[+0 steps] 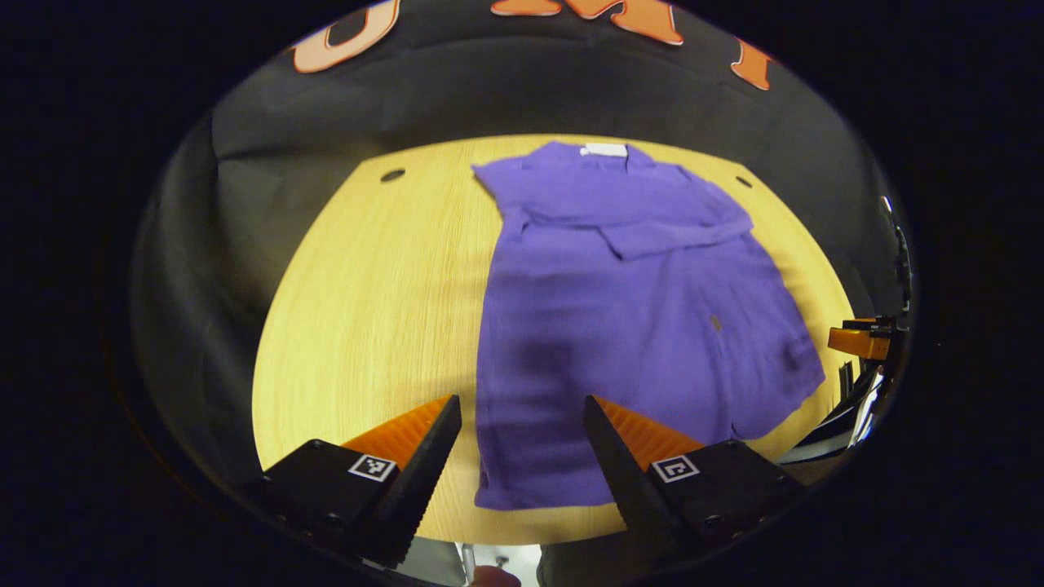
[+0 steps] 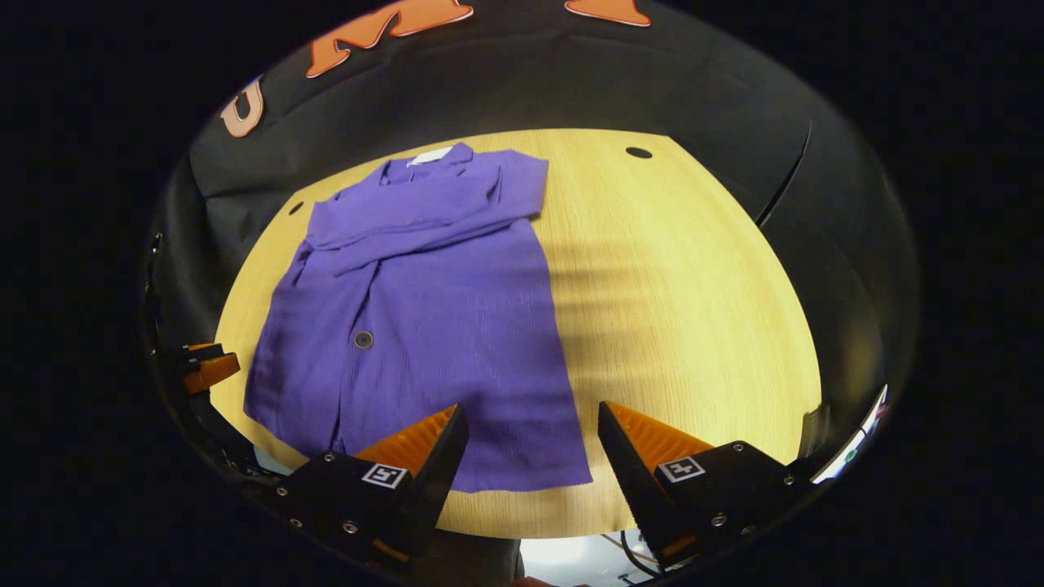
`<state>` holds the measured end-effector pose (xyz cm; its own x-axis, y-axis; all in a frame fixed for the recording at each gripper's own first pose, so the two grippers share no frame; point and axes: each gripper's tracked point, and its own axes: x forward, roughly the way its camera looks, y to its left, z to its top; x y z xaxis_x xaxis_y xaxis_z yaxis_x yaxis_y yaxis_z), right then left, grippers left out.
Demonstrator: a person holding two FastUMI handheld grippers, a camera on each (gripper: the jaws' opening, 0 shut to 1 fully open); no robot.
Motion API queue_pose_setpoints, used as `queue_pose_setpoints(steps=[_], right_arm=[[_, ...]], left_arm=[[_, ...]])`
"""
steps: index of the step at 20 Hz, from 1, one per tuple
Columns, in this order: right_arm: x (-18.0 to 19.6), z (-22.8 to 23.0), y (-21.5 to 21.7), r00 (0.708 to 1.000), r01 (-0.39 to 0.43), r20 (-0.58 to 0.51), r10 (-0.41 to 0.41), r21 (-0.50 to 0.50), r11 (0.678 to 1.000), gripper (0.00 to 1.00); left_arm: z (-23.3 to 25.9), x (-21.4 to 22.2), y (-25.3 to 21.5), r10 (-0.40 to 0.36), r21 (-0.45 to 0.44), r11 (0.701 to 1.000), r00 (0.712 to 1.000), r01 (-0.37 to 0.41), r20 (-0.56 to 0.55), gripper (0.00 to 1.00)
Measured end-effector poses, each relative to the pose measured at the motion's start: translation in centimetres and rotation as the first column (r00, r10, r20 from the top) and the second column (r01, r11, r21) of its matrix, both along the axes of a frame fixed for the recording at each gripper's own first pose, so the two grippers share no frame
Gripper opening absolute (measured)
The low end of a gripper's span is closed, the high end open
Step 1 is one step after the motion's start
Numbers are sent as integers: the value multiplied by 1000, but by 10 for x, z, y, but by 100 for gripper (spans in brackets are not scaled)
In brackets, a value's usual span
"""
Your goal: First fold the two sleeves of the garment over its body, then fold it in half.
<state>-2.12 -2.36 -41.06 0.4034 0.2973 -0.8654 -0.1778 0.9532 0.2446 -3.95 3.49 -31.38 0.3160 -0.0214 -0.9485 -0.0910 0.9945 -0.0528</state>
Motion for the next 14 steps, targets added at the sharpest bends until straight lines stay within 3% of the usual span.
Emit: queue_pose_setpoints(steps=[5, 10, 14], right_arm=[[-25, -25, -1, 992, 4, -123, -3, 3, 1000, 96], [-34, -43, -9, 987, -7, -163, 0, -45, 999, 96], [-46, -54, -1, 977, -30, -211, 19, -47, 998, 95]], left_arm=[[7, 4, -2, 17, -34, 999, 988, -23, -155, 98], [3, 4, -11, -6, -36, 999, 977, -2, -213, 98], [-2, 30, -19, -25, -36, 999, 972, 17, -235, 98]])
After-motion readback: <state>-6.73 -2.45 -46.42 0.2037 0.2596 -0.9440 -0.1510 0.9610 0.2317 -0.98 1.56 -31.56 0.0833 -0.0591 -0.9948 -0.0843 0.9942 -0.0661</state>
